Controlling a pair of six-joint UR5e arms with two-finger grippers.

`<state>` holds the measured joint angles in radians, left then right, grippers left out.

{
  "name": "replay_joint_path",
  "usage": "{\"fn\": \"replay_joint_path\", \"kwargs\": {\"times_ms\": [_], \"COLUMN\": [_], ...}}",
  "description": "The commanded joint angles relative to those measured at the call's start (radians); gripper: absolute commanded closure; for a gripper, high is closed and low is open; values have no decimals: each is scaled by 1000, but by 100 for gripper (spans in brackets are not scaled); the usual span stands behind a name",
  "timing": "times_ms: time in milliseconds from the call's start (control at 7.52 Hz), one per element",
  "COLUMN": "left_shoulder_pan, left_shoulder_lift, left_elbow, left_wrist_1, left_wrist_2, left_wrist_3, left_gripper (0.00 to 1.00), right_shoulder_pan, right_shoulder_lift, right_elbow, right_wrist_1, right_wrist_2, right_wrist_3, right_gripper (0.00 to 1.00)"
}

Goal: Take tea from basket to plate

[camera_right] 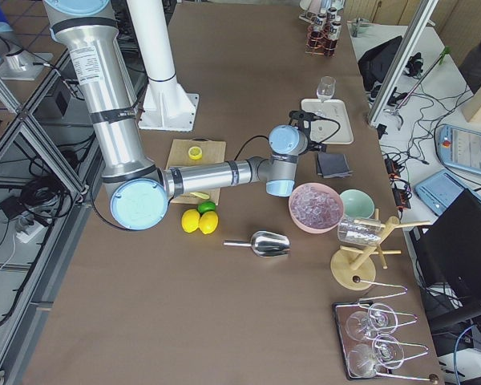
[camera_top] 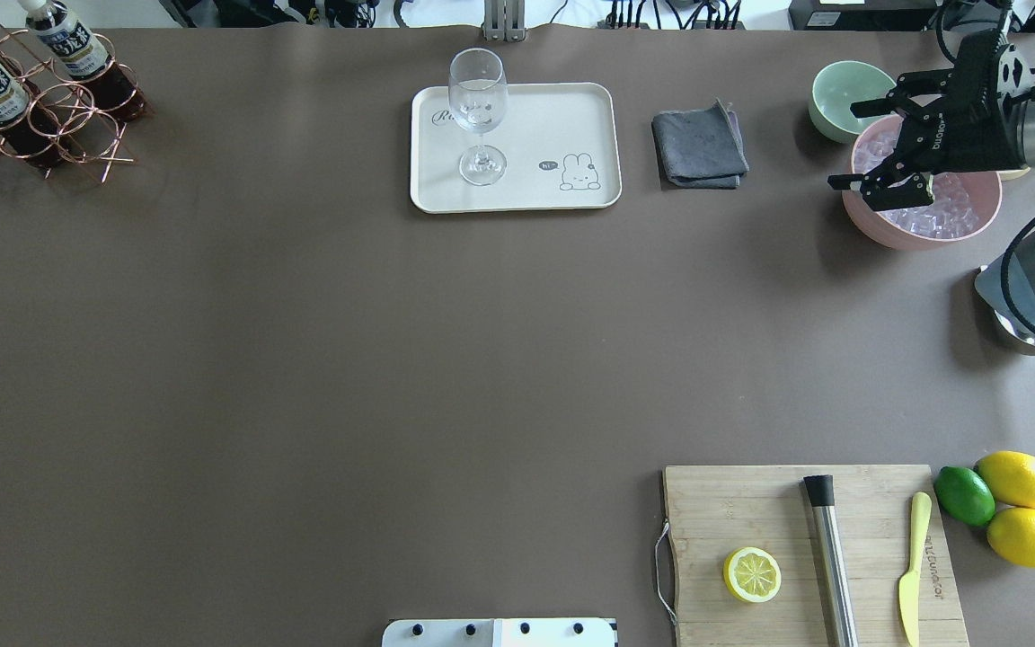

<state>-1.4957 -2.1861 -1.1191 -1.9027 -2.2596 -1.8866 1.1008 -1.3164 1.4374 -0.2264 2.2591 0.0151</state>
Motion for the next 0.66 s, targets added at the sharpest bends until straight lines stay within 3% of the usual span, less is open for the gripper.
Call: {"fn": "replay_joint_path", "kwargs": {"times_ms": [0, 133, 266, 399, 532], "left_shoulder_pan": [2, 2, 2, 0, -11], "left_shoulder_lift": [0, -1, -4, -3, -4], "left_elbow": [1, 1, -4, -13, -28], "left_wrist_1": [-1, -1, -1, -1, 5], "left_wrist_2": [-2, -3, -3, -6, -9], "left_wrist_3": [-12, -22, -44, -58, -66], "left_gripper": [63, 67, 87, 100, 100], "right_shoulder_pan": [-1, -15, -21, -28, -36], "right_shoulder_lift": [9, 29, 48, 58, 66], "right_elbow": [21, 15, 14, 21, 38], "right_wrist_1": [30, 21, 21, 24, 25], "right_wrist_2": [28, 31, 30, 33, 34], "right_wrist_3": [-18, -11, -10, -9, 9], "right_gripper": [0, 0, 0, 0, 0]}}
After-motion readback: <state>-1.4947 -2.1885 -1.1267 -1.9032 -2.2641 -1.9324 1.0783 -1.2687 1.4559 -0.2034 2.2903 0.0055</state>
